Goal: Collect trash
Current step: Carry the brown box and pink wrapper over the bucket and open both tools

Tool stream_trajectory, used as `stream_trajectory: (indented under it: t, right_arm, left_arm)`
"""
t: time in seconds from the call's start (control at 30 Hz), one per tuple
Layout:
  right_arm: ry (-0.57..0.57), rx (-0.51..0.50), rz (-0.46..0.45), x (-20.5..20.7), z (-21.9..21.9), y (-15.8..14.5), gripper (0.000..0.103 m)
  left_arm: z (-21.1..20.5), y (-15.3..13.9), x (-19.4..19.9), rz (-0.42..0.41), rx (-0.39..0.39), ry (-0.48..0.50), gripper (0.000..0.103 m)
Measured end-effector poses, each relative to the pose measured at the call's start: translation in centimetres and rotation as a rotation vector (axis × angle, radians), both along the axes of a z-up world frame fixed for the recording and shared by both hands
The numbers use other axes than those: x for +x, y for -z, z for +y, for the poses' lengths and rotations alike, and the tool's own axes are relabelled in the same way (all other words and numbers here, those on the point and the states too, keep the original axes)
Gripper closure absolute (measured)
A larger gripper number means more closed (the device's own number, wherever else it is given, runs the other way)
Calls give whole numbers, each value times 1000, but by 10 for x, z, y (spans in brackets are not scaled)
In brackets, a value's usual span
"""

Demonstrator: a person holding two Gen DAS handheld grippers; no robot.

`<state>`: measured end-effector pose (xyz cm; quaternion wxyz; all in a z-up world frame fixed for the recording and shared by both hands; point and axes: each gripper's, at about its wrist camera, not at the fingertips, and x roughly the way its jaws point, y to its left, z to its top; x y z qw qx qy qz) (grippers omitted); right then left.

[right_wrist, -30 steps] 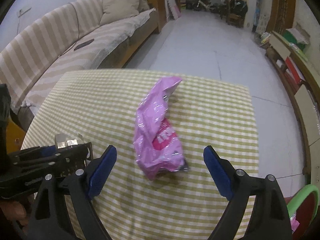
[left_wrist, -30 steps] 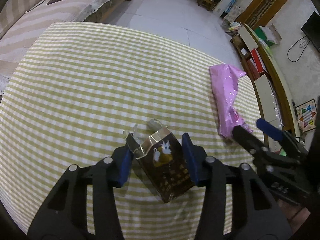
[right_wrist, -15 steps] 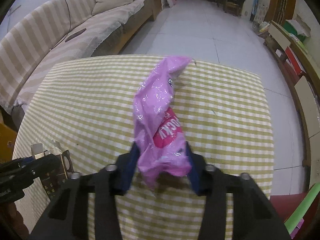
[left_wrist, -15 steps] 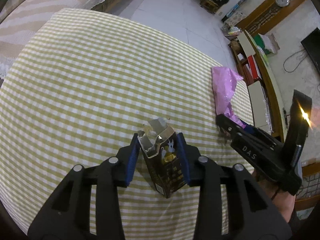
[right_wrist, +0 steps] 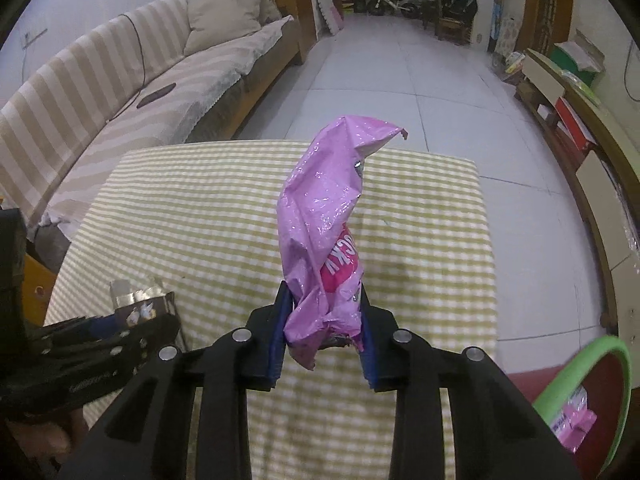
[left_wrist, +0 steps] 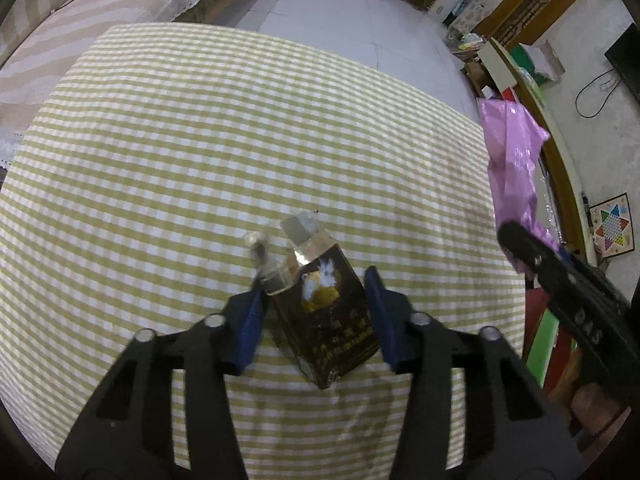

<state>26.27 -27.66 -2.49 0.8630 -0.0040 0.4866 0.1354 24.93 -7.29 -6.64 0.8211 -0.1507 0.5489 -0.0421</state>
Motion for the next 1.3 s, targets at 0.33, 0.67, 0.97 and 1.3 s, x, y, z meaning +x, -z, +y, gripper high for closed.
stream_trajectory:
  t: [0.33, 0.67, 0.97, 1.3]
  right_arm:
    - [7, 31, -31, -44, -4, -27, 74]
    - [13, 61, -79, -83, -7, -61, 74]
    - [47, 76, -103, -116, -12, -82, 74]
    - [108, 87, -139, -144, -39, -103, 74]
  left_arm:
    - [18, -23, -9, -18, -33, -5, 82]
    - [32, -72, -41, -105, -21, 12, 82]
    - [26, -105, -66, -165, 11, 58, 82]
    - [6, -126, -84, -202, 33, 127, 82]
